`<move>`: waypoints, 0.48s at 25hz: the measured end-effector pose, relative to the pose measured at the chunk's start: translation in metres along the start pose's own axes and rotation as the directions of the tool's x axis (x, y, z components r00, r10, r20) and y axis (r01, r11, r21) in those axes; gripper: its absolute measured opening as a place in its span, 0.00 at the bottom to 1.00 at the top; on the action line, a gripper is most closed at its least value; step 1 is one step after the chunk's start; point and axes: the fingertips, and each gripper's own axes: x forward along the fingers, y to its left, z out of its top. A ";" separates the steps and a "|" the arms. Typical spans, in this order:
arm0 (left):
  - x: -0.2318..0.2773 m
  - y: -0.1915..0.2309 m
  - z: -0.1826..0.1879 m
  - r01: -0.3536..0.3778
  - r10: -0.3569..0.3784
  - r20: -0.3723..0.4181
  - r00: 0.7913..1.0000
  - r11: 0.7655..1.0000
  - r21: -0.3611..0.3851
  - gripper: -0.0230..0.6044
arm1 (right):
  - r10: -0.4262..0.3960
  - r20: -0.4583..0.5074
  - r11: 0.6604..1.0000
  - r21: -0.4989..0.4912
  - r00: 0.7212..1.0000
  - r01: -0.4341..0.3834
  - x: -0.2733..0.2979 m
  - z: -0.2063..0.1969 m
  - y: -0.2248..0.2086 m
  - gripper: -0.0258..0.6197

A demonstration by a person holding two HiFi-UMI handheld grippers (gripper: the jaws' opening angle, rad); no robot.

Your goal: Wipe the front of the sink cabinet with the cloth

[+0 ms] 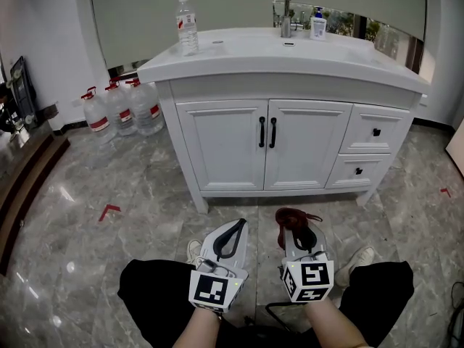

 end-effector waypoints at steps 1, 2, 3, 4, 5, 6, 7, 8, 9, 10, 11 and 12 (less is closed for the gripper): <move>0.000 0.000 -0.002 0.001 -0.001 -0.003 1.000 1.000 0.000 0.04 | 0.001 -0.002 1.000 0.004 1.000 -0.001 0.000 -0.001 0.000 0.16; 0.000 0.000 -0.004 0.001 -0.001 -0.006 1.000 1.000 0.000 0.04 | 0.002 -0.003 1.000 0.007 1.000 -0.001 0.001 -0.003 0.000 0.16; 0.001 0.001 -0.006 0.001 -0.001 -0.008 1.000 1.000 -0.001 0.04 | 0.001 -0.004 1.000 0.008 1.000 -0.001 0.002 -0.004 0.000 0.16; 0.001 0.001 -0.007 0.002 -0.002 -0.009 1.000 1.000 -0.001 0.04 | 0.001 -0.006 1.000 0.011 1.000 0.000 0.002 -0.004 0.000 0.16; 0.002 0.002 -0.008 0.003 -0.003 -0.011 1.000 1.000 -0.002 0.04 | -0.001 -0.010 1.000 0.015 1.000 0.002 0.002 -0.005 0.000 0.16; 0.002 0.002 -0.010 0.004 -0.004 -0.016 1.000 1.000 -0.001 0.04 | -0.004 -0.015 1.000 0.023 1.000 0.005 0.002 -0.006 -0.001 0.16; 0.002 0.002 -0.014 0.003 -0.003 -0.025 1.000 1.000 0.001 0.04 | -0.008 -0.019 0.999 0.032 1.000 0.008 0.001 -0.007 -0.003 0.16; 0.001 0.003 -0.017 -0.001 0.001 -0.035 0.999 1.000 0.002 0.04 | -0.011 -0.021 0.999 0.040 1.000 0.012 0.000 -0.008 -0.003 0.16; 0.001 0.003 -0.020 -0.006 0.006 -0.043 0.999 1.000 0.001 0.04 | -0.013 -0.023 0.999 0.043 1.000 0.014 -0.001 -0.010 -0.004 0.16; 0.000 0.004 -0.020 -0.010 0.010 -0.046 0.999 1.000 0.000 0.04 | -0.014 -0.024 0.999 0.043 1.000 0.015 -0.001 -0.011 -0.004 0.16; 0.001 0.004 -0.019 -0.011 0.011 -0.043 0.999 1.000 -0.002 0.04 | -0.015 -0.026 0.999 0.042 1.000 0.016 -0.002 -0.012 -0.004 0.16; 0.002 0.004 -0.018 -0.010 0.010 -0.039 0.999 1.000 -0.006 0.04 | -0.015 -0.027 0.999 0.041 1.000 0.016 -0.002 -0.013 -0.004 0.16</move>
